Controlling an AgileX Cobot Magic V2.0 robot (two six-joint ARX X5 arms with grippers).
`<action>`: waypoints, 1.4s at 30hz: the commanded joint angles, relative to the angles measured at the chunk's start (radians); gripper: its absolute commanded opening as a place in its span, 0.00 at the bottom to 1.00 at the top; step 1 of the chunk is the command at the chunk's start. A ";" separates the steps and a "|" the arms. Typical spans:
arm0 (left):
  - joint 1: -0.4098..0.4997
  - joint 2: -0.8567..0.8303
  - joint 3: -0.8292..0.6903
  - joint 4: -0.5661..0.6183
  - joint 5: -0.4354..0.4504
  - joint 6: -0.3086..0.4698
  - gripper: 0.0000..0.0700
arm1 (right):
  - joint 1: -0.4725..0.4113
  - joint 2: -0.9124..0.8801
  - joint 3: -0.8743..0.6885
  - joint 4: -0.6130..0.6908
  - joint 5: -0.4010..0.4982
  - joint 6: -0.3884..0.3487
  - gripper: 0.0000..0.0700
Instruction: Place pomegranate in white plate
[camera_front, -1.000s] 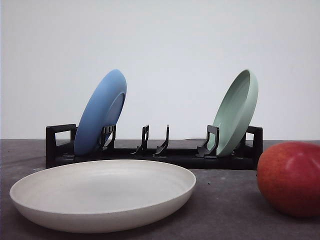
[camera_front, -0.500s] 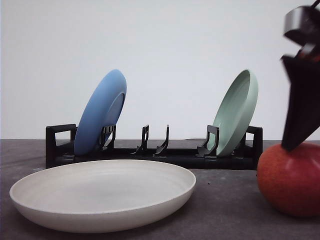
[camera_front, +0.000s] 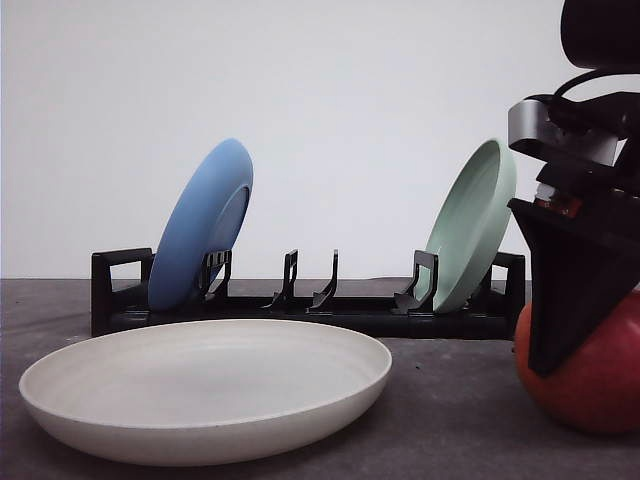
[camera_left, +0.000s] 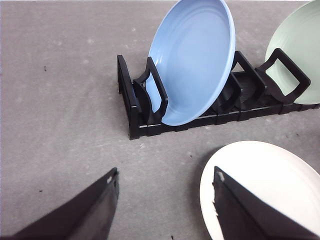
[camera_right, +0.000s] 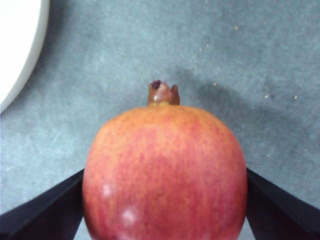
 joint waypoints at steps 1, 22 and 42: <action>0.001 0.004 0.003 0.004 -0.003 0.008 0.50 | 0.009 0.009 0.022 -0.002 0.001 0.020 0.73; 0.001 0.004 0.003 0.000 -0.003 0.007 0.50 | 0.314 0.318 0.466 -0.161 0.002 -0.038 0.72; 0.001 0.004 0.003 0.000 -0.003 0.007 0.50 | 0.385 0.634 0.608 0.030 0.001 -0.035 0.72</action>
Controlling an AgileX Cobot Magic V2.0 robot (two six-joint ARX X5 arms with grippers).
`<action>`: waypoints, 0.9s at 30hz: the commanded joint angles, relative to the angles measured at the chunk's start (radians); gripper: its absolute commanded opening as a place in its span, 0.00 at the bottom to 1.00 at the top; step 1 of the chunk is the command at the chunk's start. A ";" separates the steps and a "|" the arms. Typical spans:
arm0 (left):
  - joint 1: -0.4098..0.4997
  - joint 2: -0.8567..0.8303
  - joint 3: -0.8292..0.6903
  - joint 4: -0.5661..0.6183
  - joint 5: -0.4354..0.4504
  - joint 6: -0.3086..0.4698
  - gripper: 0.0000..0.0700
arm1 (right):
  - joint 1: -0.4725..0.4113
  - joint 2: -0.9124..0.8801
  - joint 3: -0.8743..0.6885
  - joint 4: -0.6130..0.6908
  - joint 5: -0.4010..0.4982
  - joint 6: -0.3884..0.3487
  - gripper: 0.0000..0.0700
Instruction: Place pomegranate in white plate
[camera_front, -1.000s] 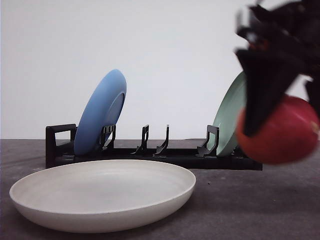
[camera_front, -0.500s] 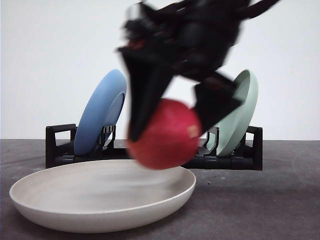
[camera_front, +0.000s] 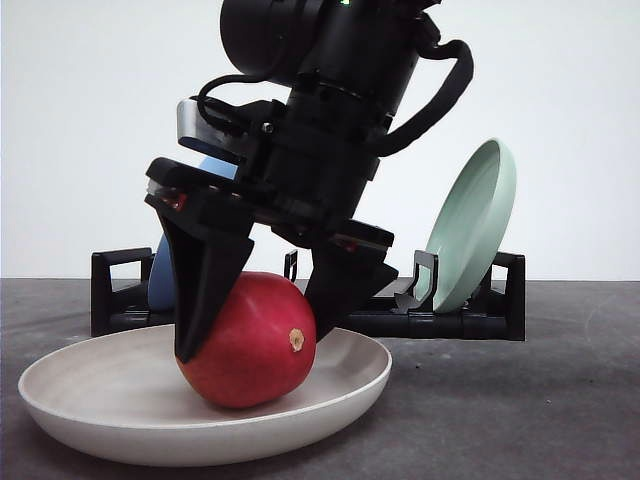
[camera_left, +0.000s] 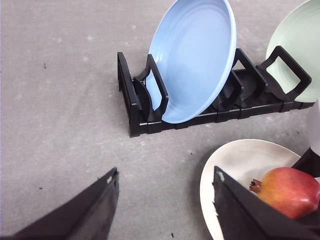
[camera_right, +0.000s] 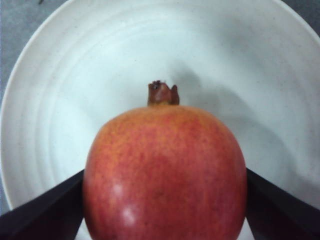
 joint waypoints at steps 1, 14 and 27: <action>0.000 0.004 0.003 0.008 -0.003 0.007 0.50 | 0.013 0.024 0.022 0.011 0.000 -0.002 0.72; 0.000 0.004 0.003 0.007 -0.003 0.008 0.50 | 0.016 0.012 0.032 0.011 0.000 0.015 0.93; 0.000 0.004 0.003 0.004 -0.003 0.009 0.50 | 0.010 -0.203 -0.028 0.113 0.079 -0.045 0.92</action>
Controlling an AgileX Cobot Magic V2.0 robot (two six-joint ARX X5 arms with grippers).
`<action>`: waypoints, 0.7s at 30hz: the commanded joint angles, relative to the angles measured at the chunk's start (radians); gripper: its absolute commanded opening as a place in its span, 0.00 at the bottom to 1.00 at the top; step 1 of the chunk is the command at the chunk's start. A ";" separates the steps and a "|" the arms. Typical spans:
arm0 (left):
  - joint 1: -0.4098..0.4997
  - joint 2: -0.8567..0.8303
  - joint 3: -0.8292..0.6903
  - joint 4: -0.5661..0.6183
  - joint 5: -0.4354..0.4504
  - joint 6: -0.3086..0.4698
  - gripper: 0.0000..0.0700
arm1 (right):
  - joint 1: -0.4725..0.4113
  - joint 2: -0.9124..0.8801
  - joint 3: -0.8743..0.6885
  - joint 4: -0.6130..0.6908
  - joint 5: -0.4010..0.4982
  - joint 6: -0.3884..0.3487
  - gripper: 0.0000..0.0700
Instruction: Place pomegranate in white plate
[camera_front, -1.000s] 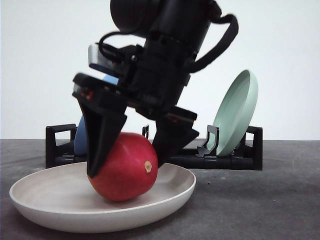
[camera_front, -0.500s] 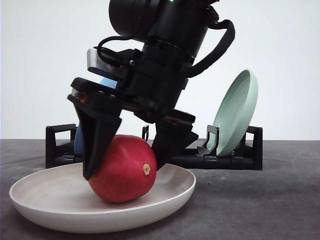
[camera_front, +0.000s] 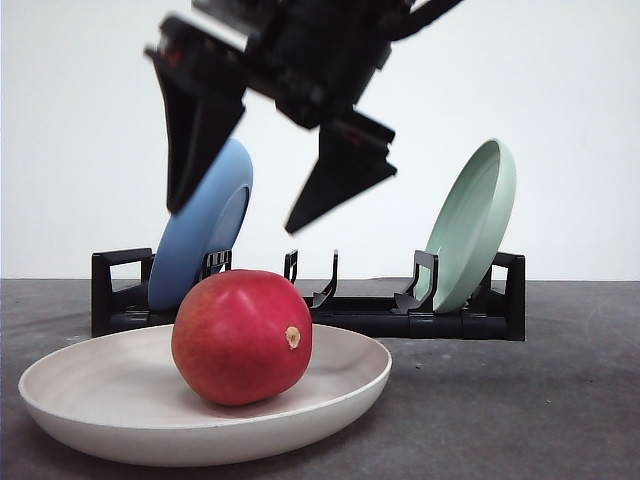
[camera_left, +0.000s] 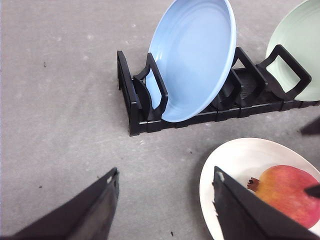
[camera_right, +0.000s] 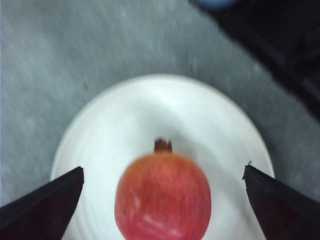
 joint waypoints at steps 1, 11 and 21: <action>0.000 0.004 0.003 0.008 -0.003 0.008 0.50 | 0.008 -0.018 -0.023 0.050 0.002 -0.013 0.92; 0.000 0.004 0.003 0.008 -0.003 0.008 0.50 | -0.042 -0.233 -0.232 0.168 -0.019 -0.012 0.87; 0.000 0.004 0.003 0.008 -0.003 0.007 0.50 | -0.244 -0.494 -0.426 0.127 -0.118 -0.012 0.87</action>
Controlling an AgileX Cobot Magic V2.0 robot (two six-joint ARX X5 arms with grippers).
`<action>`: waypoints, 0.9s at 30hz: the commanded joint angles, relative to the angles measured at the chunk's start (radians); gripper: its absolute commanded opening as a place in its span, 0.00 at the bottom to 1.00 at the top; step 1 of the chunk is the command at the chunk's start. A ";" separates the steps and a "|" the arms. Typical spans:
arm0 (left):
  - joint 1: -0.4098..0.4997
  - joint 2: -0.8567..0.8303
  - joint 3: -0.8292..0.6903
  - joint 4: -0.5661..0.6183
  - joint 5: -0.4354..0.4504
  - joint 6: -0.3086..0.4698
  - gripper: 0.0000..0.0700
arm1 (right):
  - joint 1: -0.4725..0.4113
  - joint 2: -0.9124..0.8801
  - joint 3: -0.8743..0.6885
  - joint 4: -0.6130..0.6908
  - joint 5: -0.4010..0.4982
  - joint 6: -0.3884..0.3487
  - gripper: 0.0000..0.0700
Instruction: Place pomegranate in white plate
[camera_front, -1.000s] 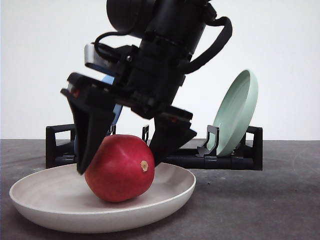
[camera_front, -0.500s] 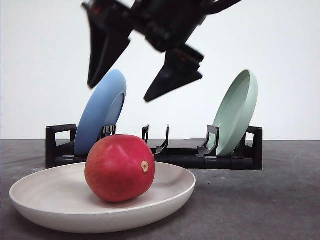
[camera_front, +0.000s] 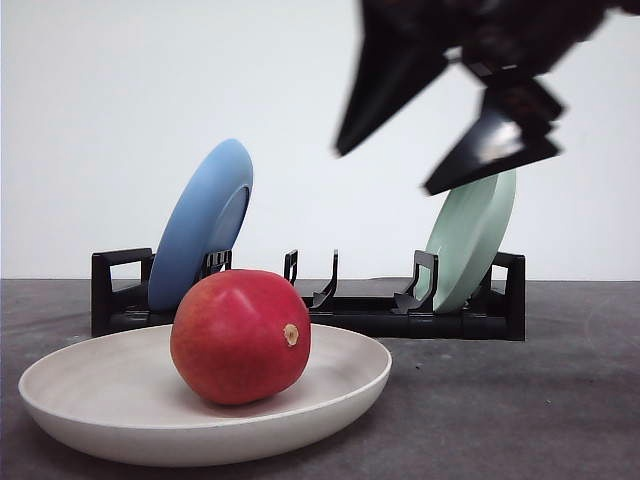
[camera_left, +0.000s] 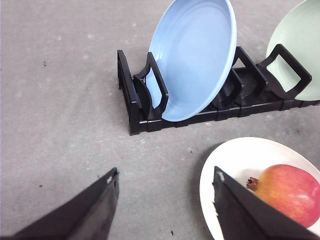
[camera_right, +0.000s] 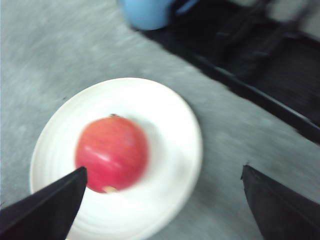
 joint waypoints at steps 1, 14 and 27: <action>0.000 0.004 0.003 0.010 -0.003 0.007 0.50 | -0.027 -0.032 -0.018 -0.015 -0.012 -0.009 0.87; 0.000 0.004 0.003 0.010 -0.003 0.007 0.50 | -0.394 -0.344 -0.121 -0.244 -0.040 -0.114 0.87; 0.000 0.004 0.004 0.008 -0.003 0.003 0.50 | -0.571 -0.408 -0.126 -0.295 -0.049 -0.148 0.87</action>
